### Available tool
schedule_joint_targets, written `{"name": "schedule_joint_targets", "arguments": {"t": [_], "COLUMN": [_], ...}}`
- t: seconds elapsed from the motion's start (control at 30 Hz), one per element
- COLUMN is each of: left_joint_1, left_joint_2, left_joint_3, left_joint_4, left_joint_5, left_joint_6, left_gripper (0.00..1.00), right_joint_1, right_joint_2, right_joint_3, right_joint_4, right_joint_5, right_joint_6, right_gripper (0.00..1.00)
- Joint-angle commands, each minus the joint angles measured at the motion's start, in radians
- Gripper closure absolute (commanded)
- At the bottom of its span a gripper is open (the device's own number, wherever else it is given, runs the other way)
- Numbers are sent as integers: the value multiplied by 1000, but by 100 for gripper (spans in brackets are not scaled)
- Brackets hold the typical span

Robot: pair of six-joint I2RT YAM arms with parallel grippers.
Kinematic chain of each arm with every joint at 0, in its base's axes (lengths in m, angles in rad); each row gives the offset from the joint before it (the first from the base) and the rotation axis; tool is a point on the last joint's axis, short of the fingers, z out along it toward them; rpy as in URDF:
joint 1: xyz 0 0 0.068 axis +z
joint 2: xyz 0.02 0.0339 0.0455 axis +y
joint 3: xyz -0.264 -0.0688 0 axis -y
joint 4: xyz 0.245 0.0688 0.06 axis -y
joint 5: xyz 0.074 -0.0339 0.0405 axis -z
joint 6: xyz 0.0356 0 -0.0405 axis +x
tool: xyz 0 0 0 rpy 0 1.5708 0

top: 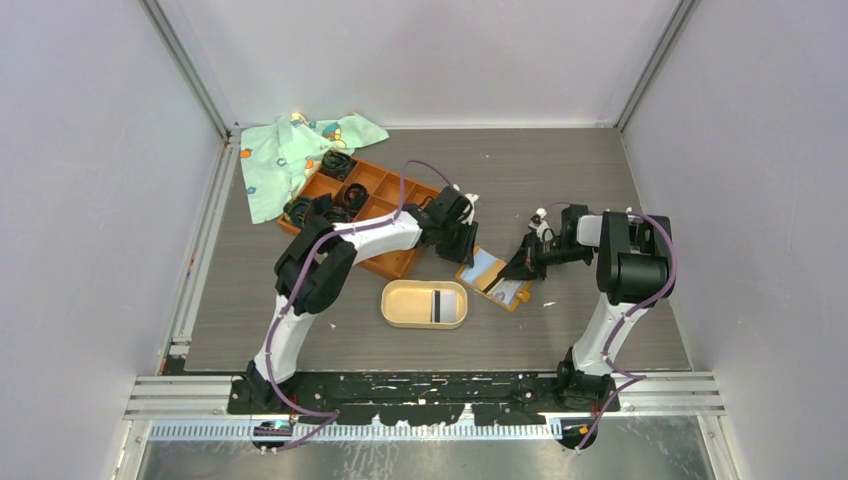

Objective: Put the credit cards into the card holder
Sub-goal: Insert the credit card into the card holder.

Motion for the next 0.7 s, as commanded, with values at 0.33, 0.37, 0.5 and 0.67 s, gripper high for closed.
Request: {"name": "schedule_joint_targets", "arguments": {"t": [0.33,0.37,0.5,0.67], "left_joint_1": [-2,-3,-2,-4], "left_joint_2": [52,54,49,53], "left_joint_3": [35,39,48,91], "left_joint_4": [-45,-47,-54,-95], "left_joint_5": [51,52,47,29], "left_joint_6": [15,15,17,35], "left_gripper": [70,70,68,64], "right_joint_1": [0,0,0,0], "right_joint_2": [68,81,98,117], "right_joint_3": [67,77,100,125], "right_joint_4": [-6,-18,-39,-65], "right_joint_5": [-11,-14,-16,-21], "right_joint_6": [-20,-29,-41,-55], "right_gripper": [96,96,91,89]}}
